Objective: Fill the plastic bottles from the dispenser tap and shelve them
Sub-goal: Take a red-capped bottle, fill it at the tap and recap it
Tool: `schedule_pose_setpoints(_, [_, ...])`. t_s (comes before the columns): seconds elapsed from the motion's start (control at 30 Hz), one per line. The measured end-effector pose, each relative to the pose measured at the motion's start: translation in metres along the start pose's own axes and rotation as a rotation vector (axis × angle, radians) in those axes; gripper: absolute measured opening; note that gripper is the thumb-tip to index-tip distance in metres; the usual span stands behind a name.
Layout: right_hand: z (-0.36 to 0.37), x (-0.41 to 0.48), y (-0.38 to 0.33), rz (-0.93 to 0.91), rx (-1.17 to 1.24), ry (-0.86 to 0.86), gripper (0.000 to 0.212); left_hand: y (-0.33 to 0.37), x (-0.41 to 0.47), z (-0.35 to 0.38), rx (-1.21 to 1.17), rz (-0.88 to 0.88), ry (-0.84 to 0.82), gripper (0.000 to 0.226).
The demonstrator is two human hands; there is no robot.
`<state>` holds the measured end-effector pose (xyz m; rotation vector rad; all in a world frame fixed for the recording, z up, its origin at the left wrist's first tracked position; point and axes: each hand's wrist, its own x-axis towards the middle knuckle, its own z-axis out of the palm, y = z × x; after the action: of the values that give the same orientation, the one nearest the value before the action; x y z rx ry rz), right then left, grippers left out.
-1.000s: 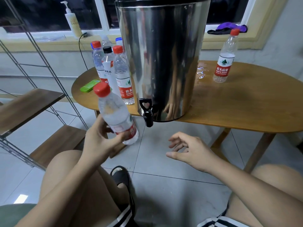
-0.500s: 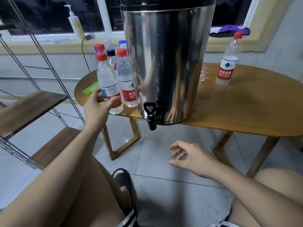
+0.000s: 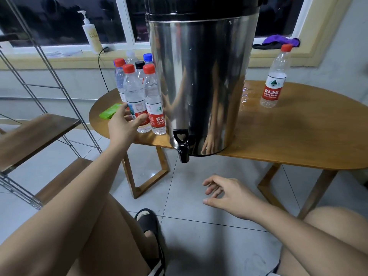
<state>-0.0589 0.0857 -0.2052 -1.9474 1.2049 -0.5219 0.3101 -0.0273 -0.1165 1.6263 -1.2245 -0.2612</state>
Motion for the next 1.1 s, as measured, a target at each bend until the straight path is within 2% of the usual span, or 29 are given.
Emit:
schedule_pose_setpoints(0.27, [-0.011,0.000,0.000,-0.017,0.006,0.037,0.033,-0.003,-0.042,-0.011,-0.093,-0.099,-0.066,0.083])
schedule_pose_setpoints(0.37, [-0.017,0.001,0.000,-0.021,0.033,0.101,0.031,0.003,-0.071,-0.013,-0.109,-0.096,-0.142,0.068])
schedule_pose_setpoints(0.6, [-0.053,0.008,0.000,-0.002,0.132,0.308,0.023,0.017,-0.133,0.007,-0.019,0.009,-0.467,0.019])
schedule_pose_setpoints(0.77, [-0.102,0.018,-0.003,0.044,0.179,0.417,0.016,0.023,-0.137,0.039,0.145,0.097,-0.640,0.018])
schedule_pose_setpoints(0.87, [-0.139,0.033,-0.003,0.075,0.155,0.489,0.014,0.030,-0.145,0.057,0.123,0.099,-0.711,0.011])
schedule_pose_setpoints(1.1, [-0.229,0.086,0.019,0.224,0.016,0.653,0.019,0.041,-0.169,0.087,0.099,0.088,-0.828,0.018])
